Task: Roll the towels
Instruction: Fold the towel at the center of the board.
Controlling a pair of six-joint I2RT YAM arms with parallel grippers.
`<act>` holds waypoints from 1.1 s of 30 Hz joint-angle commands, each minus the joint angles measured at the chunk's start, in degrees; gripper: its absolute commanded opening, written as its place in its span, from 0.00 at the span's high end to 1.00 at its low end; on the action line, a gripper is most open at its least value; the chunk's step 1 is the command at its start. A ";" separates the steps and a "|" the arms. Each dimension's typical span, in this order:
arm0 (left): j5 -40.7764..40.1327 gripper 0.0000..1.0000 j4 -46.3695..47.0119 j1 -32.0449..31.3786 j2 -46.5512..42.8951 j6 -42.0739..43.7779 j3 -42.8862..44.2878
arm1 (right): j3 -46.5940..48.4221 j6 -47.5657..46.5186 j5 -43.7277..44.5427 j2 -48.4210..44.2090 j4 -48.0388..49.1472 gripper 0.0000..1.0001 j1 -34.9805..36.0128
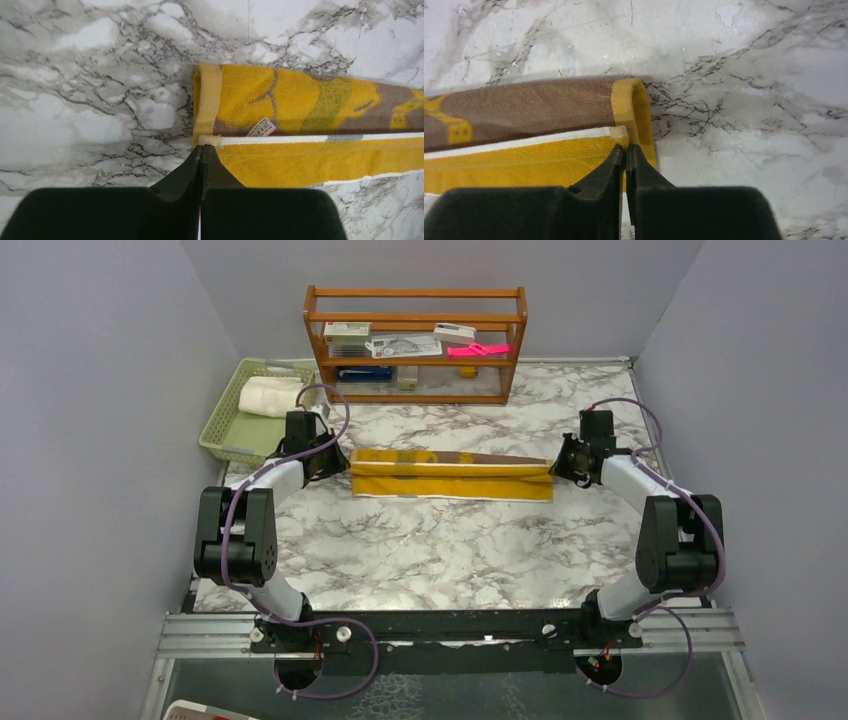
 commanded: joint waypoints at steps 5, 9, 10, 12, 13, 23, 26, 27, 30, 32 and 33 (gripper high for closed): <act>-0.11 0.76 3.96 0.34 -12.76 -5.57 -8.30 | -4.97 2.33 9.96 -8.46 0.54 0.63 -1.02; 2.47 0.40 2.70 0.30 -21.38 -3.16 -10.08 | -5.20 2.07 12.97 -15.67 2.05 0.46 -1.02; 2.61 0.28 1.03 0.28 -22.41 -2.28 -9.75 | -5.16 1.44 13.17 -16.83 2.86 0.45 -0.97; 2.21 0.18 -3.04 0.30 -22.29 -0.06 -8.33 | -5.17 0.40 11.35 -18.13 5.09 0.43 -0.93; 2.00 0.16 -4.82 0.42 -20.80 0.71 -7.20 | -4.86 -0.04 9.48 -17.80 5.84 0.43 -0.81; 19.09 0.42 -14.61 2.62 9.66 4.01 6.34 | 1.51 -3.23 -4.63 -7.20 2.46 0.43 1.36; 19.37 0.41 -14.61 2.76 10.70 4.21 6.79 | 0.53 -3.73 -5.91 -7.44 2.93 0.43 1.36; 19.98 0.41 -14.76 2.80 11.19 4.23 6.84 | 0.24 -3.63 -6.42 -7.40 3.13 0.43 1.36; 21.83 0.45 -15.02 2.79 12.44 4.01 6.27 | -0.25 -3.58 -7.39 -7.39 3.47 0.43 1.36; 22.35 0.54 -15.09 2.81 12.81 3.64 5.33 | -0.24 -3.68 -7.47 -7.36 3.31 0.43 1.36; 22.25 0.69 -15.02 2.81 12.57 3.49 4.84 | -0.15 -3.70 -7.54 -7.43 3.26 0.43 1.36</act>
